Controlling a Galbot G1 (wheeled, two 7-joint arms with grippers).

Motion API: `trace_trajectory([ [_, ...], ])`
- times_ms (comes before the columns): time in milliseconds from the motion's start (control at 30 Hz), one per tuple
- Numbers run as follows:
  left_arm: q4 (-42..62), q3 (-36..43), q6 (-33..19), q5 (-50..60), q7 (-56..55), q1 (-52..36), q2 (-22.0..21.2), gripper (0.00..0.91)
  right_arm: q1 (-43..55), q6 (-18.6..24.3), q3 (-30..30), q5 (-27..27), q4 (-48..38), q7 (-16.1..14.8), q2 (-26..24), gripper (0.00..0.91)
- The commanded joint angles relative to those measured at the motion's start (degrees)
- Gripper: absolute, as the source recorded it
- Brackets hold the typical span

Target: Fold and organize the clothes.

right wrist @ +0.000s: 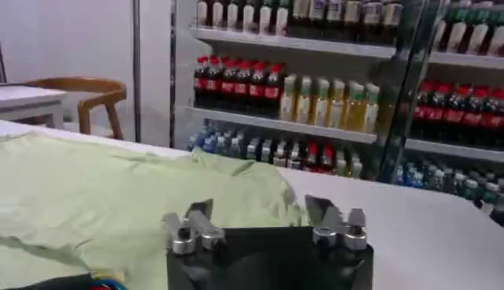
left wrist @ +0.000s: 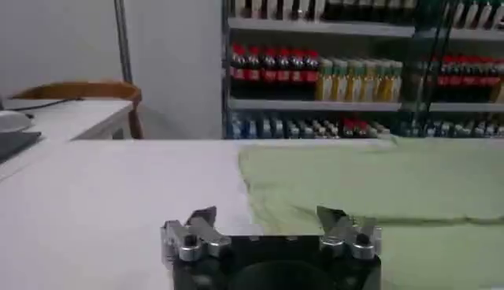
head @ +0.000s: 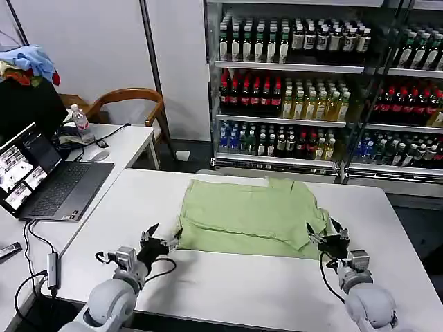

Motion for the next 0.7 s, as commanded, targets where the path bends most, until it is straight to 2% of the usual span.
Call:
trace_trajectory([
  [33, -2.1, 0.3, 4.1, 1.2, -3.1, 3.1, 0.1, 0.907, -6.3, -2.9, 1.5, 1.3, 4.4, 2.1, 0.0, 0.907],
  [267, 0.1, 0.3, 3.8, -0.1, -6.2, 1.5, 0.0, 0.907, -6.8, -4.2, 0.4, 2.2, 3.6, 2.9, 1.1, 0.907],
  [300, 0.1, 0.3, 4.0, -0.1, -6.3, 1.5, 0.0, 0.05, -6.7, -4.4, 0.3, 3.0, 3.5, 3.3, 1.2, 0.746],
  [333, 0.1, 0.3, 3.9, -0.2, -6.2, 1.5, 0.0, 0.05, -6.5, -5.0, 0.2, 4.2, 3.5, 3.6, 1.3, 0.423],
  [367, 0.1, 0.4, 3.9, -0.5, -6.1, 1.5, -0.1, 0.05, -6.4, -5.1, 0.2, 4.3, 3.4, 3.7, 1.3, 0.0],
  [700, 0.5, 1.6, 4.0, -1.3, -6.0, 1.6, -0.7, 0.05, -5.7, -7.1, -0.7, 5.2, 2.2, 4.1, 1.2, 0.0],
])
